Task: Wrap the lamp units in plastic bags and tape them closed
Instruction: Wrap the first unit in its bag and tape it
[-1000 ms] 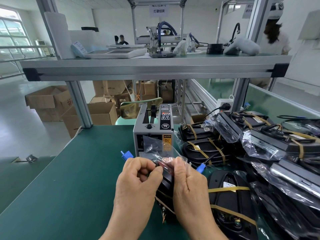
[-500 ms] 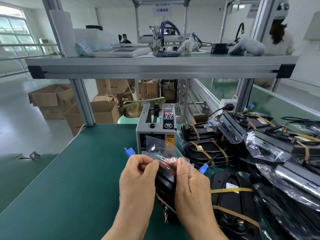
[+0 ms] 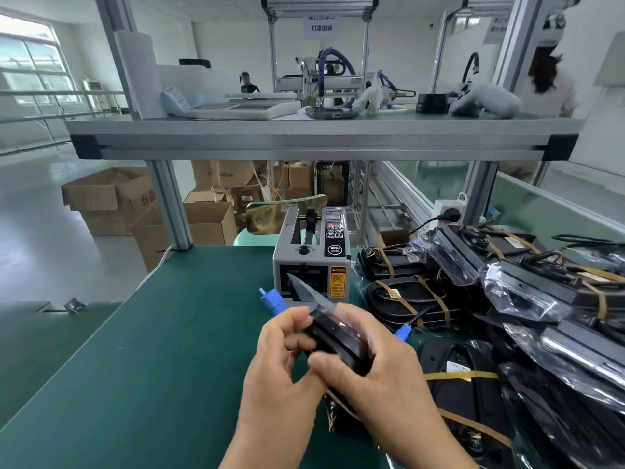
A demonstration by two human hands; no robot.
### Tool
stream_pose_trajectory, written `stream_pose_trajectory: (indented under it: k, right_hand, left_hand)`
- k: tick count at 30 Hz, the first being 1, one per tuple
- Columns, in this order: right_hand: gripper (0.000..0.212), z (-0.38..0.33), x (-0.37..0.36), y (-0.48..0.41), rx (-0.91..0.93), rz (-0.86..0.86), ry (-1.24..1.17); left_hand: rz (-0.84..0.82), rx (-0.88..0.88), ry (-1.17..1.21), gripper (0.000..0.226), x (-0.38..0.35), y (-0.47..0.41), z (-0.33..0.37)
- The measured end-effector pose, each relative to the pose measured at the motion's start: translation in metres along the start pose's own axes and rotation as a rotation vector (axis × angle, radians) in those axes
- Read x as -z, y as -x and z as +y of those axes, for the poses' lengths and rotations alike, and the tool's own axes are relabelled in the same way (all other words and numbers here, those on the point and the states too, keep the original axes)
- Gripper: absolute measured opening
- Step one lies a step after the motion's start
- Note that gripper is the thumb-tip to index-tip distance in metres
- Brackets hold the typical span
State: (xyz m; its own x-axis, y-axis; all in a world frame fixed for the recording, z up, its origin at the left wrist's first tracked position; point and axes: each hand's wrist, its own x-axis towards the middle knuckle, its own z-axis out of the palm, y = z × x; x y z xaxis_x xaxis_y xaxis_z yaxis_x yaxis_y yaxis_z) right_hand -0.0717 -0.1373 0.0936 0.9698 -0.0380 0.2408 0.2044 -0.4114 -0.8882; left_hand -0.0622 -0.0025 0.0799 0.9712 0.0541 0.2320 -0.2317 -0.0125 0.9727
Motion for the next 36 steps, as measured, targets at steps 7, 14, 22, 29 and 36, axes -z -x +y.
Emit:
stream_pose_trajectory:
  k: [7, 14, 22, 29, 36]
  right_hand:
    - [0.046, 0.008, 0.004, 0.008, 0.037, -0.019, -0.238]
    - [0.06, 0.022, -0.005, 0.019, 0.047, -0.14, -0.606]
    - [0.053, 0.038, 0.029, 0.018, -0.057, -0.14, -0.487]
    - [0.027, 0.037, 0.016, 0.022, -0.176, -0.137, -0.343]
    - [0.024, 0.038, 0.01, 0.02, -0.115, 0.001, -0.258]
  left_hand:
    - [0.09, 0.06, -0.099, 0.046, 0.038, -0.001, -0.033]
    - [-0.403, -0.004, -0.239, 0.067, 0.063, -0.031, -0.013]
    - [-0.395, -0.323, -0.787, 0.067, 0.063, -0.039, -0.006]
    - [-0.529, -0.521, -0.904, 0.075, 0.046, -0.045, -0.01]
    - [-0.561, -0.556, -0.944, 0.073, 0.032, -0.042, -0.017]
